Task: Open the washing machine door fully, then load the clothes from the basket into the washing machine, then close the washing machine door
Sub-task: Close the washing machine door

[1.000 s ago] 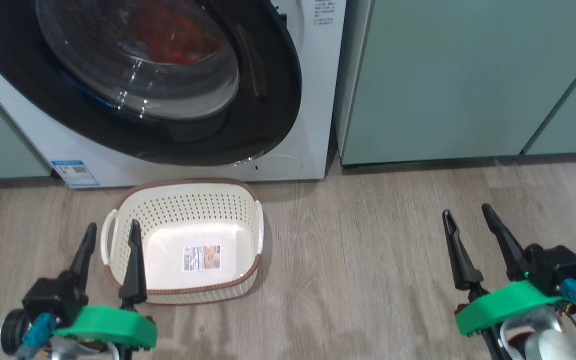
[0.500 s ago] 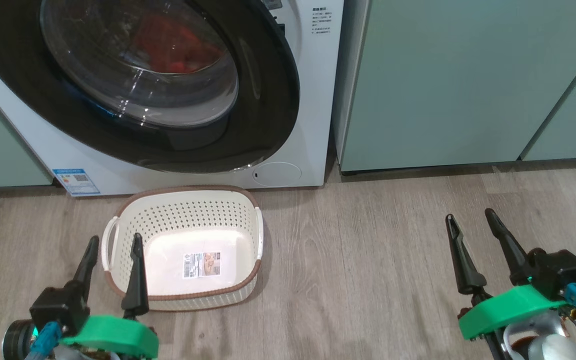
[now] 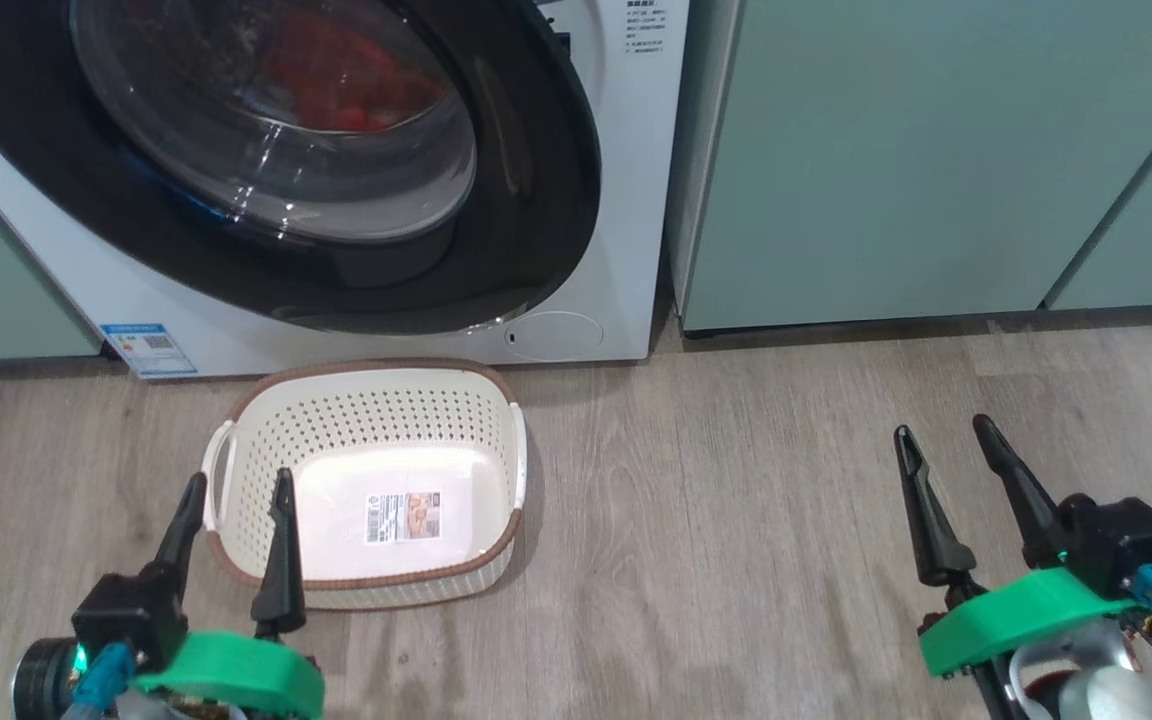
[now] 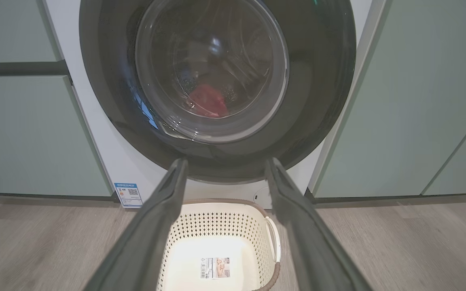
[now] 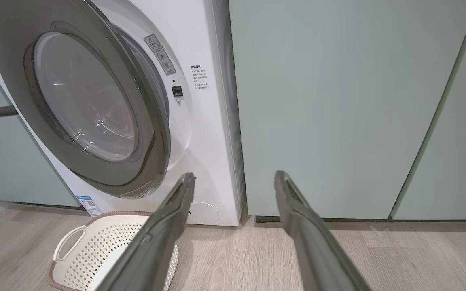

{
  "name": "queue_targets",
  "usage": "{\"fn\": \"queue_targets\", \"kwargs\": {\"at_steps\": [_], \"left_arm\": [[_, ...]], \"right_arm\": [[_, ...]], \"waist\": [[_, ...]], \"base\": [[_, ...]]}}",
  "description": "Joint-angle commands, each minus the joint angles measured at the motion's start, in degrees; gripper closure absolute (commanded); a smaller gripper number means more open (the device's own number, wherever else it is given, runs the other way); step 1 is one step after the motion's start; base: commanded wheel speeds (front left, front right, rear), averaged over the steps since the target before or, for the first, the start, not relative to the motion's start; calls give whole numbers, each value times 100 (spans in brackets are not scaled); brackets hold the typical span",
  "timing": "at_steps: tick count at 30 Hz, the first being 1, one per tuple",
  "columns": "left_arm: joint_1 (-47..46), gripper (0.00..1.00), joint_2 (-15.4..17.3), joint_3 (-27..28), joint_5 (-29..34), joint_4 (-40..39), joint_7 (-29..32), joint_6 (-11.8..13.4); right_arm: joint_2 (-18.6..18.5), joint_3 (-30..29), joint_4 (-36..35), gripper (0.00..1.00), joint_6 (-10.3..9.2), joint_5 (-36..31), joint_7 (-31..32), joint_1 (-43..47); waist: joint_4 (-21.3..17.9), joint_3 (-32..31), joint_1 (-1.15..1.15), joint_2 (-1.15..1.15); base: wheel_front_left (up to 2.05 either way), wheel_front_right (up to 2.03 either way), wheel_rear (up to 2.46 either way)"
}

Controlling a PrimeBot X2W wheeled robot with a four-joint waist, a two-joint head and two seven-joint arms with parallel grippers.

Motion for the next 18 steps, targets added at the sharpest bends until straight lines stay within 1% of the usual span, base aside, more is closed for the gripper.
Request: {"fn": "queue_targets", "kwargs": {"at_steps": [1,2,3,4,13,18], "left_arm": [[-264,0,105,184,40,-187,-19,28],[-276,0,106,176,41,-188,-23,28],[-290,0,106,165,41,-191,-26,25],[-305,0,105,155,38,-193,-31,21],[-471,0,91,76,40,-235,-89,8],[-683,0,33,57,13,-226,-146,20]], "right_arm": [[-21,102,-218,0,0,23,-58,-251],[-21,97,-219,15,0,27,-63,-266],[-21,100,-220,55,0,23,-56,-280],[-21,112,-220,100,0,26,-47,-294],[-21,121,-253,100,0,0,29,-520],[-21,228,-168,100,0,-179,124,-939]], "waist": [[23,15,0,0],[42,25,0,0],[66,41,0,0],[90,51,0,0],[448,235,0,0],[800,436,0,0]], "base": [[0,0,0],[0,0,0],[0,0,0],[0,0,0],[0,0,0],[0,0,0]]}}
